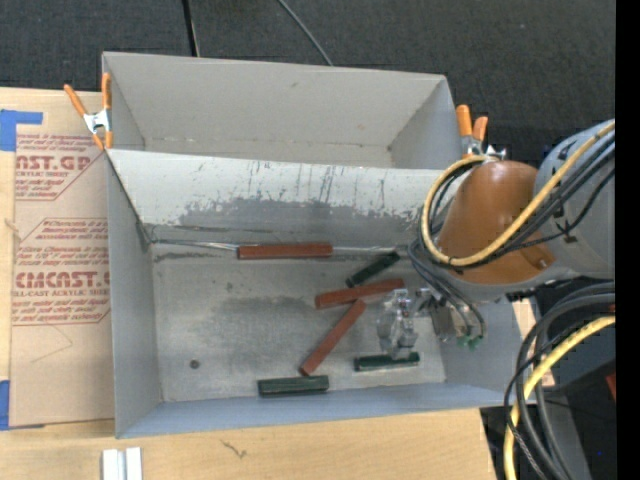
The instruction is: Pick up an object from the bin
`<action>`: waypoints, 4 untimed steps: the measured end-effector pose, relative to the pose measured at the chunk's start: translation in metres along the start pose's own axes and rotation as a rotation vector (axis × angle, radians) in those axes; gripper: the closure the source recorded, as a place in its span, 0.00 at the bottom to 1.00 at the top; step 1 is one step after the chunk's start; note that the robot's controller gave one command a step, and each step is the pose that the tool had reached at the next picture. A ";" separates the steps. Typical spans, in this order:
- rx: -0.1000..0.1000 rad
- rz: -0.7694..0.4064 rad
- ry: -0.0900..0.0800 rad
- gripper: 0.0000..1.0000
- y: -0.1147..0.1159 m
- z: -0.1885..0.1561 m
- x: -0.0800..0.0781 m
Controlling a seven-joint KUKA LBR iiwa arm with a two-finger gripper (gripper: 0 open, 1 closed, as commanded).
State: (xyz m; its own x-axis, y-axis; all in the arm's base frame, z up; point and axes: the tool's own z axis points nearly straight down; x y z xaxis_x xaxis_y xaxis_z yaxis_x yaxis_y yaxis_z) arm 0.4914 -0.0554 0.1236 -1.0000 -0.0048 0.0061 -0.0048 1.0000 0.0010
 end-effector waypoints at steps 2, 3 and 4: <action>0.001 0.069 -0.008 0.00 -0.012 -0.062 -0.012; 0.002 0.020 -0.015 0.00 -0.009 -0.015 -0.003; 0.000 0.103 -0.005 1.00 0.001 0.054 0.007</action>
Offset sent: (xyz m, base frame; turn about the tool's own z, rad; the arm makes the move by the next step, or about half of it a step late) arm 0.0000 0.0000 0.0000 0.0000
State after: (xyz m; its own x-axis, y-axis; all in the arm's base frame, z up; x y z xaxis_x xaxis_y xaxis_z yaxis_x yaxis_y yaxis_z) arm 0.4844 -0.0545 0.0696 -0.9952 0.0981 0.0015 0.0981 0.9952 0.0008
